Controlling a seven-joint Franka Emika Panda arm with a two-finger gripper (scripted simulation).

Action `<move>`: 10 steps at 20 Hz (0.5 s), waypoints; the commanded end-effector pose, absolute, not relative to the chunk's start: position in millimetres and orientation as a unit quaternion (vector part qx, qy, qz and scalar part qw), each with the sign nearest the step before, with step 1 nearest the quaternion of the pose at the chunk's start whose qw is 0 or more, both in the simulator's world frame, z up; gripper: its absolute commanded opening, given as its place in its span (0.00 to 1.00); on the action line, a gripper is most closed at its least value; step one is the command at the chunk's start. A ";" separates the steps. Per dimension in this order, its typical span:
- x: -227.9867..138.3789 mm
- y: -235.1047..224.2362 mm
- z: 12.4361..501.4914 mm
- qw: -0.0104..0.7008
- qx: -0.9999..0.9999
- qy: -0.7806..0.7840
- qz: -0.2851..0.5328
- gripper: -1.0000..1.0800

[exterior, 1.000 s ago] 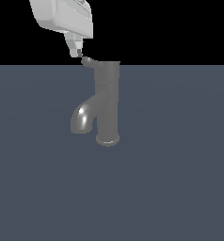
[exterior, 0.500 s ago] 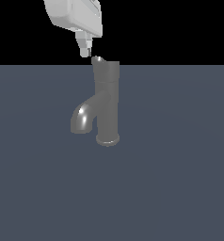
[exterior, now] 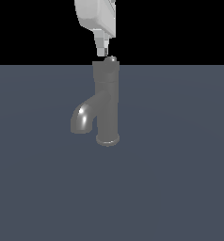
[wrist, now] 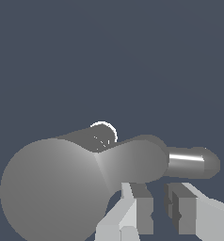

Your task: Turn on the faucet by rotating a designated handle.

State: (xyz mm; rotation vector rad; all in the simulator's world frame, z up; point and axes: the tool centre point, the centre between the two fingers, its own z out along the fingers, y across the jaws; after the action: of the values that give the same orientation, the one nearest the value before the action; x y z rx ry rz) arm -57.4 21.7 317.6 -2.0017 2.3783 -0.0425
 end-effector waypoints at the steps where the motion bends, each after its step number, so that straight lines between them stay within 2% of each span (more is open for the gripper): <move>1: -61.0 -26.6 300.6 0.002 -0.619 0.785 -0.002 0.00; 4: -59.7 -39.3 298.4 0.000 -0.617 0.787 0.000 0.00; 5: -51.5 -3.3 317.4 0.015 -0.638 0.770 -0.014 0.00; 10: -38.4 -18.9 313.0 0.012 -0.633 0.774 -0.011 0.00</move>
State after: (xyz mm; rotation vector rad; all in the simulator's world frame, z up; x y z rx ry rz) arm -41.6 -6.2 318.4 -1.9914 2.3905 -0.0437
